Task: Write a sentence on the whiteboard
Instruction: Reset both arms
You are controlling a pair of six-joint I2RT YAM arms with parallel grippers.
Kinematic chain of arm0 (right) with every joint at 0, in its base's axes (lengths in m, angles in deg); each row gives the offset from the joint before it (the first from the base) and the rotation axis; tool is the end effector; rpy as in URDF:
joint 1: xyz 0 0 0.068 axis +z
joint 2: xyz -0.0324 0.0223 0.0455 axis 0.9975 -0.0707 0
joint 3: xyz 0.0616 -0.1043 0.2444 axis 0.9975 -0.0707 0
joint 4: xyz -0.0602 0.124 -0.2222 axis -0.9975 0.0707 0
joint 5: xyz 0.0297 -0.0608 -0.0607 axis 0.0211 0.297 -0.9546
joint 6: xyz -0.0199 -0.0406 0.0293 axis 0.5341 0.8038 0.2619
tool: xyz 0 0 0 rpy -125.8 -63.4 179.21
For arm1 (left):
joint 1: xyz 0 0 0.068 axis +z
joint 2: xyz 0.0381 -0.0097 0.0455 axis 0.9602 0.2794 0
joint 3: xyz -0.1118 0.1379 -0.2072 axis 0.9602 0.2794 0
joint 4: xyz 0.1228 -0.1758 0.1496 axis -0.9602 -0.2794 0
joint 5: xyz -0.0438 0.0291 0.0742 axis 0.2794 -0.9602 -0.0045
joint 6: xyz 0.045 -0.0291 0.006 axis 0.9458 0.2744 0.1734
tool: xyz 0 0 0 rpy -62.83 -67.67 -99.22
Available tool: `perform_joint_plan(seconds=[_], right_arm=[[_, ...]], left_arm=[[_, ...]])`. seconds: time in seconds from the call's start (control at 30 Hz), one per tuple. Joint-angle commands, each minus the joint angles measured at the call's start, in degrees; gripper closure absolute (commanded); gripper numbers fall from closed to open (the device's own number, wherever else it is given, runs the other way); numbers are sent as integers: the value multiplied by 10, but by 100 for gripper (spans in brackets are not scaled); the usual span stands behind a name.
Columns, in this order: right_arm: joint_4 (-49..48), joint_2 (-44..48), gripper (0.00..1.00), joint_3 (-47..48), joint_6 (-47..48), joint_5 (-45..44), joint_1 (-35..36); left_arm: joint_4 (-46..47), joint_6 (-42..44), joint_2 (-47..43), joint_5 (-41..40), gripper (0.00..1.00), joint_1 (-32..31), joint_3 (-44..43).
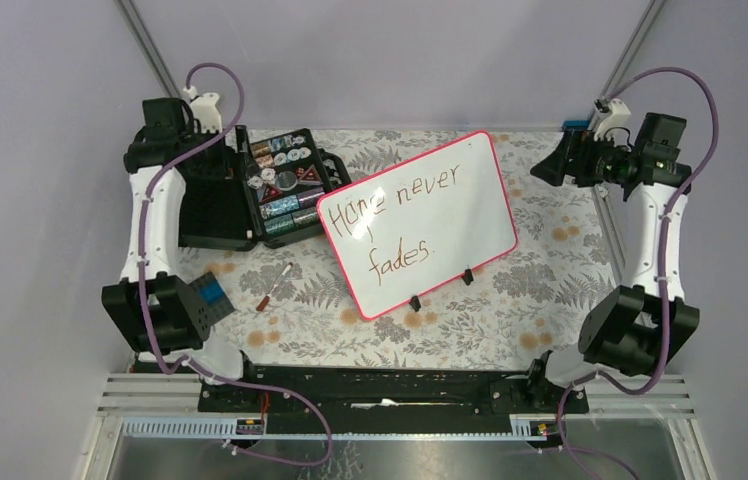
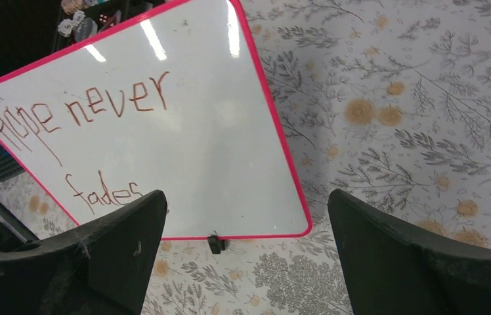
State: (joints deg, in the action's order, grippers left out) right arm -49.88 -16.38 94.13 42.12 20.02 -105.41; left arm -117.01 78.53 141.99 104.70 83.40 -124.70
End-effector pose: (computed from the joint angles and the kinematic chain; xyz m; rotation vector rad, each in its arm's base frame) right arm 0.3065 -0.0801 0.3897 -0.3216 1.9811 0.5753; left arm 0.3333 0.0413 0.3854 0.1831 2.2781 -0.3431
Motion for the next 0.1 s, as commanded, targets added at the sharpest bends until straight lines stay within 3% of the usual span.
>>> perform_joint_plan(seconds=[0.0,0.07], right_arm=[[12,-15,0,18,32,-5,-11],[13,-17,0,15,35,-5,-11]], left_arm=[[41,-24,-6,9,1,17,2],[49,-24,-10,5,1,17,15]])
